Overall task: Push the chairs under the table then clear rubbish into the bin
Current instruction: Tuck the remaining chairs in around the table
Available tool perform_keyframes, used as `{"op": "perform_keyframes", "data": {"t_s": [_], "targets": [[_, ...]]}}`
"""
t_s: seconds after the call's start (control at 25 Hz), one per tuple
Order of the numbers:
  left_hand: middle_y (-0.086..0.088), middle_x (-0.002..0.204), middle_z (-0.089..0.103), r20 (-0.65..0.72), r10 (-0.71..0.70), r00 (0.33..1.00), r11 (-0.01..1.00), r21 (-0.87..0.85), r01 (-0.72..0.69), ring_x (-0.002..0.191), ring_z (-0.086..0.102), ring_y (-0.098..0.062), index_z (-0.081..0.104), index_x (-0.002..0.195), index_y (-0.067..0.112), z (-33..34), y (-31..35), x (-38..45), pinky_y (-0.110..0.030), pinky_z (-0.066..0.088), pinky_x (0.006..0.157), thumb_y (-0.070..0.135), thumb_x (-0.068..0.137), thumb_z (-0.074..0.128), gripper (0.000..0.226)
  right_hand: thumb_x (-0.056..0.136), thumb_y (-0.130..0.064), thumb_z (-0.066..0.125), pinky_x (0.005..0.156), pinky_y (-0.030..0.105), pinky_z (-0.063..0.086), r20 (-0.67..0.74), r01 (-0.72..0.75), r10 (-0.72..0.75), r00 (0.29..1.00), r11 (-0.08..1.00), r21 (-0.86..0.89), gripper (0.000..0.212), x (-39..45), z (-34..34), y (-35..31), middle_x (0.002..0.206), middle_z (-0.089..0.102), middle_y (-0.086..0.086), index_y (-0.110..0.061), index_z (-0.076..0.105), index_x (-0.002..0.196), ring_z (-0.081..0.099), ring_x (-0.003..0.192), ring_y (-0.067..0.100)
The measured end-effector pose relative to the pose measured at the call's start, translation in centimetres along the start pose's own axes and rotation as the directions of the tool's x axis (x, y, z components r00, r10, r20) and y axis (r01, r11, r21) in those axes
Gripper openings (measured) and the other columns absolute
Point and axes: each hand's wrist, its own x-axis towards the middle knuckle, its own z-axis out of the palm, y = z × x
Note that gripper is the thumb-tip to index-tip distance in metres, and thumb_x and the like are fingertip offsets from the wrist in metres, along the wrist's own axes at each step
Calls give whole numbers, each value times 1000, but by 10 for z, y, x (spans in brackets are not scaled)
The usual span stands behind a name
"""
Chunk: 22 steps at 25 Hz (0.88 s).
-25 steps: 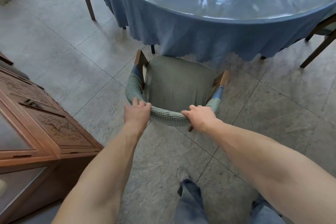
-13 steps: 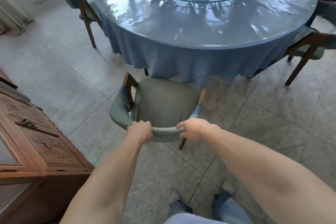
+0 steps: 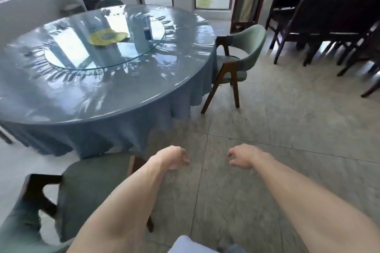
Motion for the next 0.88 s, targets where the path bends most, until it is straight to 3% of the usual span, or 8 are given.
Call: {"op": "perform_keyframes", "data": {"t_s": [0.08,0.2,0.4,0.52,0.68,0.88], "targets": [[-1,117,66,-48,64,997,998,1,-64,108,62,-26,64,117,25,-23,55,27,-30,49,83,45,91,54,34,93,-41,53,105,34,43,-32,-79,80,996,996,36,44,-7,-3,70,143,54,2,-32,54,136,51,130,24],[3,122,65,-12,117,993,992,45,-116,110,61,-23,62,123,31,-43,117,74,-33,51,91,54,86,58,44,91,-41,54,104,35,45,-47,-171,178,983,977,125,43,-15,-8,145,141,56,3,-33,57,133,54,127,25],[5,123,64,71,167,983,974,145,-175,112,60,-19,60,127,34,-74,185,153,-27,45,83,57,83,62,50,91,-41,53,100,34,47,-68,-201,228,971,940,276,42,6,-20,225,136,59,5,-31,57,132,56,123,25],[5,123,66,37,214,976,963,160,-217,111,62,-19,61,128,32,-94,217,208,-31,51,90,56,86,61,48,93,-40,53,102,34,45,-45,-212,236,971,932,295,43,32,-36,267,139,57,4,-30,55,135,54,125,25],[5,126,65,36,282,959,944,171,-284,111,62,-20,61,128,31,-139,255,301,-37,52,95,59,84,61,52,93,-43,51,104,36,44,-72,-242,272,960,928,284,44,90,-88,337,140,56,2,-32,53,136,53,127,24],[1,130,62,106,252,962,952,149,-266,115,61,-23,58,134,27,-211,309,422,-39,51,98,59,84,64,59,93,-45,48,103,37,45,-58,-279,302,951,926,253,45,168,-168,419,138,57,0,-34,52,137,54,126,21]]}}
